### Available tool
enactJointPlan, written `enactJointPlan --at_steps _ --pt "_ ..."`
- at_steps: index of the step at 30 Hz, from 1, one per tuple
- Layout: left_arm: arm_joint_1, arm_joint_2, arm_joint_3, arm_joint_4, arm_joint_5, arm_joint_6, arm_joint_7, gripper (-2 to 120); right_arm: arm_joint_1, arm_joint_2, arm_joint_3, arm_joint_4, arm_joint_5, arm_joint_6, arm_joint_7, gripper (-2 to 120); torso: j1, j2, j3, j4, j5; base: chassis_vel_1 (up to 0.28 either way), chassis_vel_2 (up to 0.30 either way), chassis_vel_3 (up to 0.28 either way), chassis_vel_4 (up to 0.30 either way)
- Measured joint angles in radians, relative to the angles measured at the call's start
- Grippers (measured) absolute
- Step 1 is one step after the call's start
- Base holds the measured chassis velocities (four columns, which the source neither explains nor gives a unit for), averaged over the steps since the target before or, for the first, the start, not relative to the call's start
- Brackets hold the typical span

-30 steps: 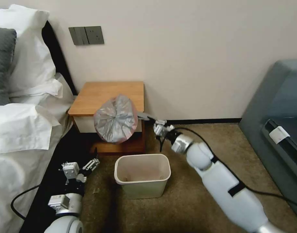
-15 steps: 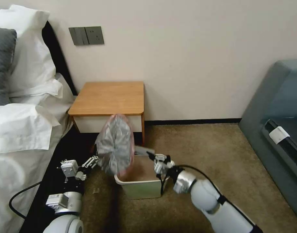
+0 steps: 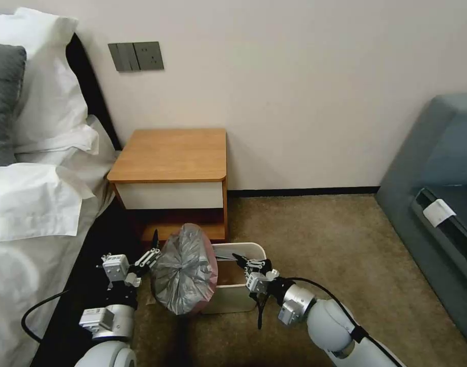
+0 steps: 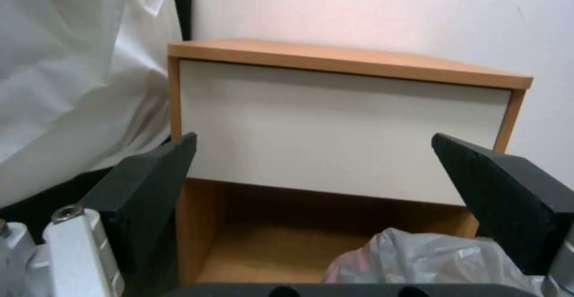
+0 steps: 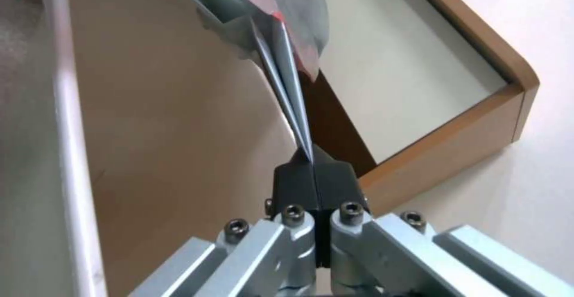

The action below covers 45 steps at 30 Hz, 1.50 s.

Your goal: Pick up the garbage bag from the table and place it over the trash can.

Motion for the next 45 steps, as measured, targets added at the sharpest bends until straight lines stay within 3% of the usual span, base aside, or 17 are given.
enactJointPlan --at_steps 10,11,16,18,24,27,29,31,35,37,38,40,45 --pt "-0.009 -0.002 0.008 0.012 0.011 0.001 0.002 98 0.029 -0.047 0.005 0.028 0.104 -0.014 -0.039 28 0.0 0.0 0.0 0.0 0.0 0.0 0.0 0.0 0.0" --pt "-0.019 -0.001 0.007 0.015 0.008 0.008 0.002 98 0.038 -0.075 0.006 0.047 0.135 -0.025 -0.056 37 0.0 0.0 0.0 0.0 0.0001 0.0 0.0 0.0 0.0" --pt "-0.03 0.01 0.005 0.016 0.0 0.022 0.002 98 0.038 -0.148 0.02 0.082 0.21 -0.041 -0.092 52 0.0 0.0 0.0 0.0 0.0 0.0 0.0 0.0 0.0" --pt "-0.036 0.013 0.006 0.017 -0.008 0.03 0.001 98 0.008 -0.201 0.061 0.104 0.231 -0.039 -0.111 64 0.0 0.0 0.0 0.0 0.0001 0.0 0.0 0.0 0.0" --pt "-0.04 0.019 0.01 0.019 -0.015 0.038 0.001 98 -0.081 -0.273 0.154 0.142 0.268 -0.021 -0.116 80 0.0 0.0 0.0 -0.0002 -0.0001 0.0 0.0 0.0 0.0" --pt "-0.036 0.031 0.012 0.01 -0.026 0.054 0.0 98 -0.166 -0.315 0.238 0.183 0.32 -0.008 -0.097 95 0.0 0.0 0.0 -0.0002 -0.0002 0.0 0.0 0.0 0.0" --pt "-0.033 0.033 0.013 0.005 -0.032 0.06 0.0 98 -0.18 -0.316 0.253 0.19 0.329 -0.006 -0.093 96 0.0 0.0 0.0 -0.0001 0.0 0.0 0.0 0.0 0.0" --pt "-0.01 0.054 0.032 -0.051 -0.096 0.121 0.006 97 -0.223 -0.292 0.321 0.205 0.344 0.014 -0.082 100 0.0 0.0 0.0 -0.0001 -0.0002 0.0 0.0 0.0 0.0" --pt "0.017 0.084 0.079 -0.12 -0.193 0.192 0.047 97 -0.232 -0.242 0.348 0.201 0.344 0.03 -0.074 100 0.0 0.0 0.0 0.0 0.0002 0.0 0.0 0.0 0.0" --pt "0.037 0.102 0.122 -0.171 -0.268 0.292 0.071 95 -0.234 -0.197 0.351 0.189 0.341 0.041 -0.068 100 0.0 0.0 0.0 -0.0001 0.0006 0.0 0.0 0.0 0.0" --pt "0.037 0.102 0.122 -0.171 -0.268 0.292 0.071 95 -0.234 -0.197 0.351 0.189 0.341 0.041 -0.068 100 0.0 0.0 0.0 -0.0001 0.0006 0.0 0.0 0.0 0.0" --pt "0.046 0.103 0.159 -0.18 -0.274 0.375 0.058 94 -0.24 -0.161 0.346 0.183 0.332 0.053 -0.067 100 0.0 0.0 0.0 -0.0001 0.0001 0.0 0.0 0.0 0.0" --pt "0.05 0.094 0.171 -0.134 -0.235 0.406 0.001 95 -0.243 -0.142 0.344 0.179 0.331 0.064 -0.069 100 0.0 0.0 0.0 -0.0001 -0.0001 0.0 0.0 0.0 0.0"
